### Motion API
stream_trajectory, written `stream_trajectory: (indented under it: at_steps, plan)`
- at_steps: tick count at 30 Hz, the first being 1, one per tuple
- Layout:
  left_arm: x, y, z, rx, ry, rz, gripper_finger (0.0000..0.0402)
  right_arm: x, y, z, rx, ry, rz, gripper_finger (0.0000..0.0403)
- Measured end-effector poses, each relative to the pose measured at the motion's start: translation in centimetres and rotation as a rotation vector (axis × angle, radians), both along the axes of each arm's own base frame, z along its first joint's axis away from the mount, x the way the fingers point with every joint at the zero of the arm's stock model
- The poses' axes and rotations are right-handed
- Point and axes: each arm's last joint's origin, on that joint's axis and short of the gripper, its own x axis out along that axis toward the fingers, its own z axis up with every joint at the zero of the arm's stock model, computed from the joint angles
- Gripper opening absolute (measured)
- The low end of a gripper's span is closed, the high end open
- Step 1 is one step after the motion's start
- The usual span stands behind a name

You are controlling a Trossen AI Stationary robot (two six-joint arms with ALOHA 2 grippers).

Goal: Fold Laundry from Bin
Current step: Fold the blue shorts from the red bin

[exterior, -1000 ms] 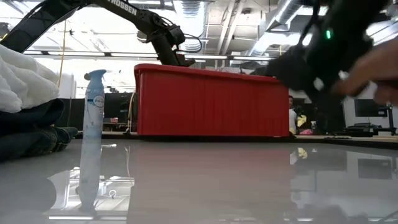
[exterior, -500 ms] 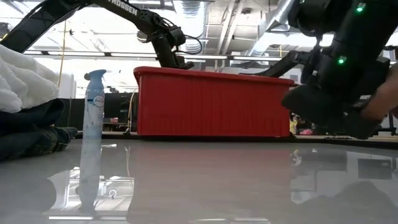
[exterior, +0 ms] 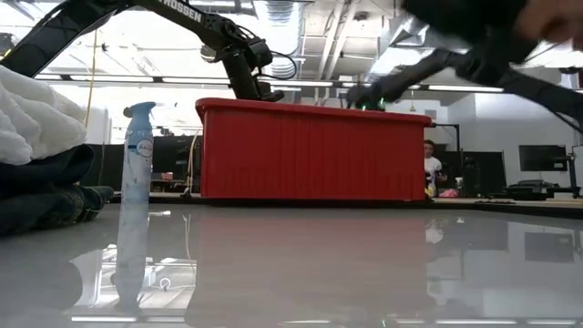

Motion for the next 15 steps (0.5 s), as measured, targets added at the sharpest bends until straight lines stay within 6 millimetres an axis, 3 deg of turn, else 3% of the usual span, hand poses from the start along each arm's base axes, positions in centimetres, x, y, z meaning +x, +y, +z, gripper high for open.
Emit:
stream_trajectory:
  at_steps: [4, 9, 15]
  plan:
    - [0.0, 0.0, 0.0, 0.004, 0.006, -0.008, 0.0198, -0.8, 1.3, 5.3, -0.110, -0.068, 0.008, 0.0026]
    - [0.0, 0.0, 0.3, 0.020, 0.017, -0.036, 0.0198, -1.6, 3.1, 9.4, -0.170, -0.114, 0.028, 0.0026]
    - [-0.1, -0.2, 4.0, 0.127, -0.034, -0.086, 0.0198, -2.6, 6.1, 15.0, -0.255, -0.219, 0.103, 0.0026]
